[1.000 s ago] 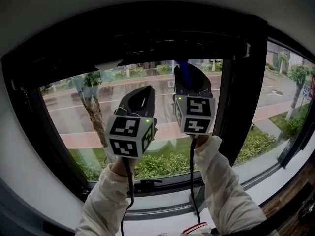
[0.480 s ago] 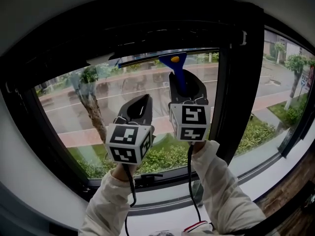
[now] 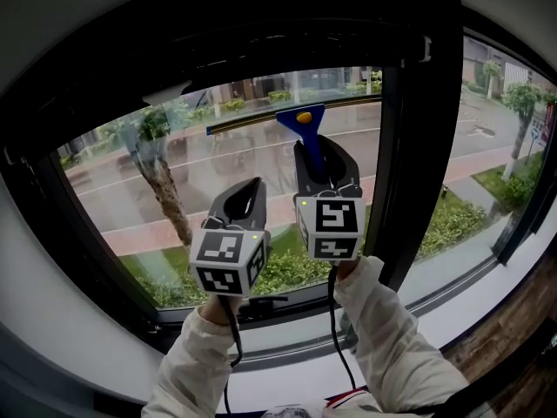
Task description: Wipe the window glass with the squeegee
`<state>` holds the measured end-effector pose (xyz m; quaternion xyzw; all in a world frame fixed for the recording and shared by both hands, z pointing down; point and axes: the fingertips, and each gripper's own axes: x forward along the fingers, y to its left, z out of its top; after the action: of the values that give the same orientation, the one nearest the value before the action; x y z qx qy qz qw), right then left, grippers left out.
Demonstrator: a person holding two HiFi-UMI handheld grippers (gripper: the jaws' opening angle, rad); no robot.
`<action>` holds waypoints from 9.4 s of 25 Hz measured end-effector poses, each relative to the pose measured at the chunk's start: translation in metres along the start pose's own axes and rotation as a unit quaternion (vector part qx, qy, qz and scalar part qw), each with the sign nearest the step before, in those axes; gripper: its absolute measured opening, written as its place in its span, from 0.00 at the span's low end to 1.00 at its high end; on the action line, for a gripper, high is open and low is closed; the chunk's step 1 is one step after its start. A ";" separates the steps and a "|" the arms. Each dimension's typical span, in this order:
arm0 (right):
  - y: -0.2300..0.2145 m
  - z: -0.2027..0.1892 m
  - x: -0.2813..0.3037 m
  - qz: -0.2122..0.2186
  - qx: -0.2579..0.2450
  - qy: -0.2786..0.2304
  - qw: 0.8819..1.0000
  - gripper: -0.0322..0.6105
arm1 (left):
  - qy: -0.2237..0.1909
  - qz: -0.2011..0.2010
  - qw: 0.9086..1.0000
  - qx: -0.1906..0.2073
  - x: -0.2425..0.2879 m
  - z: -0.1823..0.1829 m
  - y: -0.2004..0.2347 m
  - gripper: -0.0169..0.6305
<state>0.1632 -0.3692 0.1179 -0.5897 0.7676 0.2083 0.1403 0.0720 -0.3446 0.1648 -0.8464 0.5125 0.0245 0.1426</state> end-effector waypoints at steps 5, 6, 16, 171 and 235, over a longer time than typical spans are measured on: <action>0.002 -0.021 -0.012 -0.004 0.000 0.014 1.000 0.28 | 0.018 -0.004 1.000 -0.008 -0.004 -0.027 -0.007 0.02; 0.003 -0.026 -0.015 -0.004 0.000 0.016 1.000 0.28 | 0.021 -0.005 1.000 -0.011 -0.005 -0.033 -0.008 0.02; 0.013 -0.064 -0.039 0.002 0.005 0.049 0.999 0.28 | 0.051 -0.015 0.998 -0.030 -0.020 -0.082 -0.025 0.02; 0.308 0.053 0.007 0.021 0.045 0.003 0.999 0.28 | -0.025 0.072 0.997 0.018 -0.241 0.008 0.255 0.02; 0.342 -0.035 0.005 0.015 0.025 0.055 0.998 0.28 | 0.088 0.083 0.992 -0.018 -0.250 -0.114 0.246 0.02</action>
<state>-0.1668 -0.3155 0.1992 -0.5849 0.7879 0.1582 0.1095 -0.2733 -0.2661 0.2682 -0.8022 0.5911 -0.0294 0.0789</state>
